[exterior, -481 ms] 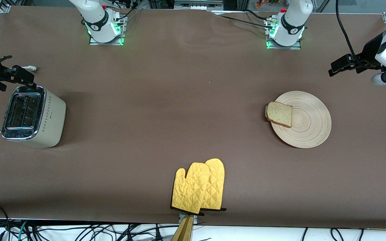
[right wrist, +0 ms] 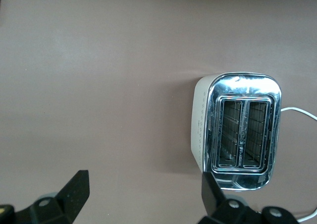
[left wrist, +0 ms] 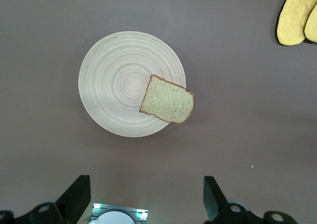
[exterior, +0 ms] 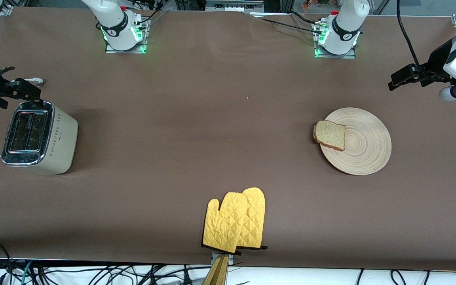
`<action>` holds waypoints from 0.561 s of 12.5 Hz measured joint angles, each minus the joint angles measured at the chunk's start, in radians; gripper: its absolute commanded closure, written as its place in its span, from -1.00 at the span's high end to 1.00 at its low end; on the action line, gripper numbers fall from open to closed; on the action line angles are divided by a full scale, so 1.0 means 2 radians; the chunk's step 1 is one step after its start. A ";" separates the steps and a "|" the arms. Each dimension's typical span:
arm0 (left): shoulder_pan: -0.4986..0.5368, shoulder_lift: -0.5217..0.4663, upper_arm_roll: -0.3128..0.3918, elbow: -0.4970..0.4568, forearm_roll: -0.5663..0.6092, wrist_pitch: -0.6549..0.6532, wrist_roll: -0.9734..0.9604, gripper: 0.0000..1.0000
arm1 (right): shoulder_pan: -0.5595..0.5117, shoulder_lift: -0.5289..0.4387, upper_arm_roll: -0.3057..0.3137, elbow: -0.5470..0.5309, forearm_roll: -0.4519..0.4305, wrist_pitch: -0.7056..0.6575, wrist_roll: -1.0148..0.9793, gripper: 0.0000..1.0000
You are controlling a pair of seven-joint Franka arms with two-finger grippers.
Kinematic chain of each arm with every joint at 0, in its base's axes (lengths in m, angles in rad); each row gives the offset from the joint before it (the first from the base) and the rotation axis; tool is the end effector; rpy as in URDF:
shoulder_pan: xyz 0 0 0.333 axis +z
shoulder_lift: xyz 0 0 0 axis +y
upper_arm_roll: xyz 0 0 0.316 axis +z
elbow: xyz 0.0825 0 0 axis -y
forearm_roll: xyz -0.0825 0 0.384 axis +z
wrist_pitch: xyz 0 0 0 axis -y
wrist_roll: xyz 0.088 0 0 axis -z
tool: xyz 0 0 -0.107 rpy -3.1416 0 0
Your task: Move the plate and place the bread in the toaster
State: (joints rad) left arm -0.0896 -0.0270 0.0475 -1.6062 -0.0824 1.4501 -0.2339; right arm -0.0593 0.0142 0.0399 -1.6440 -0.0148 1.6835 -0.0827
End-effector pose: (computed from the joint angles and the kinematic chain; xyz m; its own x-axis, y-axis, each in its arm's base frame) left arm 0.5313 -0.0317 0.6133 0.9730 0.1804 -0.1442 0.1894 -0.9805 0.0516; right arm 0.5673 -0.0126 0.5917 0.9976 0.0649 0.0240 0.0645 -0.9978 0.0162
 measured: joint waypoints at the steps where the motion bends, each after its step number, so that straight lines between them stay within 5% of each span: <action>1: 0.000 0.000 0.000 0.000 0.000 0.000 0.000 1.00 | 0.000 0.000 0.000 0.000 0.000 0.000 0.000 1.00; 7: -0.001 0.000 -0.005 0.001 0.000 0.008 0.000 1.00 | 0.000 0.001 0.000 -0.002 0.000 0.000 0.000 1.00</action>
State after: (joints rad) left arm -0.0925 -0.0270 0.0374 -1.6038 -0.0824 1.4651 -0.2339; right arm -0.0593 0.0157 0.0397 -1.6470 -0.0146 1.6835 -0.0818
